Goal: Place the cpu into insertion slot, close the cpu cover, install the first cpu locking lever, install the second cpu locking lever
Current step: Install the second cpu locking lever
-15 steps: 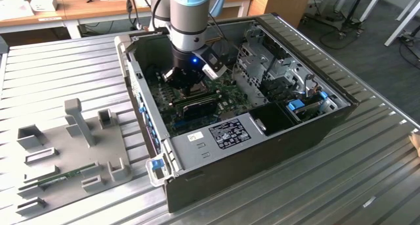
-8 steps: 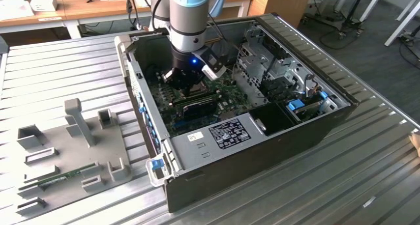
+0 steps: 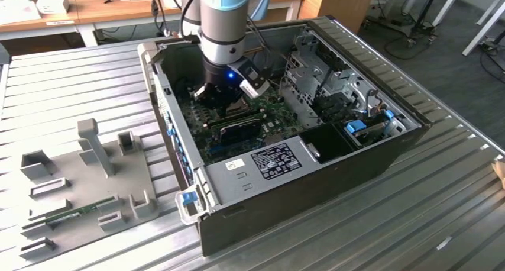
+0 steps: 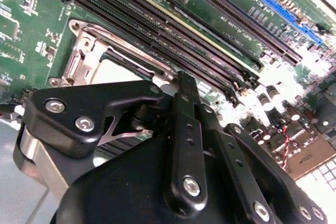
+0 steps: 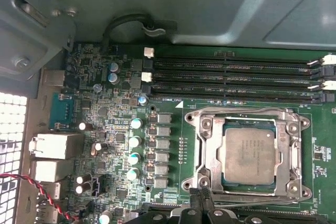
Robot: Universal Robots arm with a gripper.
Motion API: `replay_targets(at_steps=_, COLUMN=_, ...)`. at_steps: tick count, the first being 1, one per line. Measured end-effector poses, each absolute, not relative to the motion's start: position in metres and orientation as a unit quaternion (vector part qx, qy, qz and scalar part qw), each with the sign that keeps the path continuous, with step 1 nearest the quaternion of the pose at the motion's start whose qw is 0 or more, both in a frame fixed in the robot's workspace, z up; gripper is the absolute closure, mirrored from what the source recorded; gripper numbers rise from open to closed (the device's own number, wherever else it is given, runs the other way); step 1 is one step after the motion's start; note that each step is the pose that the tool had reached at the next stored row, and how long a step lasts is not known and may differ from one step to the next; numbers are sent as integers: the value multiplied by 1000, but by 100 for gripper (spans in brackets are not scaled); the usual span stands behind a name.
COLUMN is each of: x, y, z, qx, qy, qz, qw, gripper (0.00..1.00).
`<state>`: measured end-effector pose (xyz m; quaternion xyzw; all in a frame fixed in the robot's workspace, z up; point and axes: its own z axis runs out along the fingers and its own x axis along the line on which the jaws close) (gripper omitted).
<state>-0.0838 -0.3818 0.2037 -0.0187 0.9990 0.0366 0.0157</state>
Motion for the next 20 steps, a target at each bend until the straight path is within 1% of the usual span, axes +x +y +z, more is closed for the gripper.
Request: replay_targets(at_steps=20, x=-87, y=-382, z=200, qx=-18, qy=999, qz=36, qw=16, gripper=90)
